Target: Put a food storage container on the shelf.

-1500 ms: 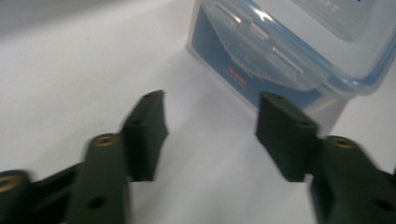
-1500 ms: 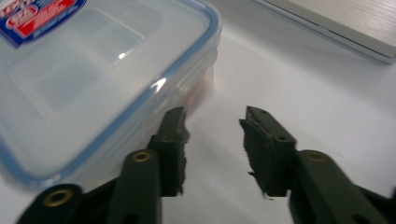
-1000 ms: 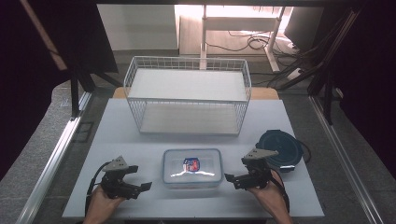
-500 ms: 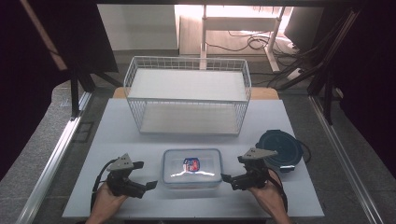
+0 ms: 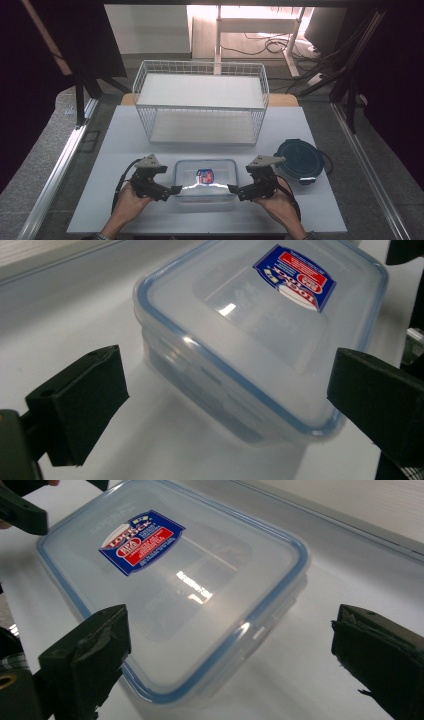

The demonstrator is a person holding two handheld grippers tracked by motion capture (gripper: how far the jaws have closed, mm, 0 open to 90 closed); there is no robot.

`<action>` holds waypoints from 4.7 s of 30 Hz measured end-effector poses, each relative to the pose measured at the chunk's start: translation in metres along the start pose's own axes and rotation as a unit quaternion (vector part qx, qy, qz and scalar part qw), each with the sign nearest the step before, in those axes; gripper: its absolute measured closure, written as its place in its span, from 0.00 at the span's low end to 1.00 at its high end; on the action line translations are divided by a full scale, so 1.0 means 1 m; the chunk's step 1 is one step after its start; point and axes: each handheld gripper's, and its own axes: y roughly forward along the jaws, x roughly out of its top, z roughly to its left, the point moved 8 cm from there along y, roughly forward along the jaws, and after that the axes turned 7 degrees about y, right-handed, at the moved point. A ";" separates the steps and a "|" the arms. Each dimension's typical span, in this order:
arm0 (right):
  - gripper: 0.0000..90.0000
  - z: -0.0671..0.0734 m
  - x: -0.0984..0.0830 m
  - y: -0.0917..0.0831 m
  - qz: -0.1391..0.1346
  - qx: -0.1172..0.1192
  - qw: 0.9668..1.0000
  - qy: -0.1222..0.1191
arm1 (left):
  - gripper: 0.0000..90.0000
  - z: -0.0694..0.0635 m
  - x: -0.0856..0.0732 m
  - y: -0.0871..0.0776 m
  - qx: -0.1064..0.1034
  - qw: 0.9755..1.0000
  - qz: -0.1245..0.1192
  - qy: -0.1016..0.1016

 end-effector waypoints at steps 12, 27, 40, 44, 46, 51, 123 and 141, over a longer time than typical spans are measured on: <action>0.03 0.001 -0.004 0.025 0.060 0.057 0.995 0.059 | 0.00 -0.001 -0.006 0.024 -0.099 0.993 0.022 -0.060; 0.46 -0.003 -0.006 0.001 0.070 0.111 0.981 0.145 | 0.47 -0.005 -0.013 -0.009 -0.131 0.984 -0.032 -0.114; 0.54 0.001 -0.018 -0.011 0.051 0.135 0.977 0.156 | 0.59 -0.012 -0.018 -0.017 -0.139 0.982 -0.060 -0.113; 0.57 0.003 -0.020 -0.013 0.047 0.134 0.974 0.174 | 0.58 -0.013 -0.016 -0.016 -0.127 0.983 -0.065 -0.119; 0.58 0.004 -0.020 -0.015 0.041 0.128 0.976 0.174 | 0.60 -0.012 -0.013 -0.018 -0.120 0.983 -0.074 -0.121; 0.58 0.009 -0.010 -0.019 0.012 0.094 0.986 0.139 | 0.60 -0.008 -0.008 -0.018 -0.107 0.983 -0.082 -0.126; 0.59 -0.036 0.243 -0.055 -0.147 0.098 0.981 0.084 | 0.59 0.107 0.217 -0.113 -0.032 0.982 -0.170 -0.074; 0.55 -0.055 0.249 -0.039 -0.145 0.086 0.979 0.111 | 0.56 0.123 0.216 -0.093 -0.031 0.979 -0.183 -0.079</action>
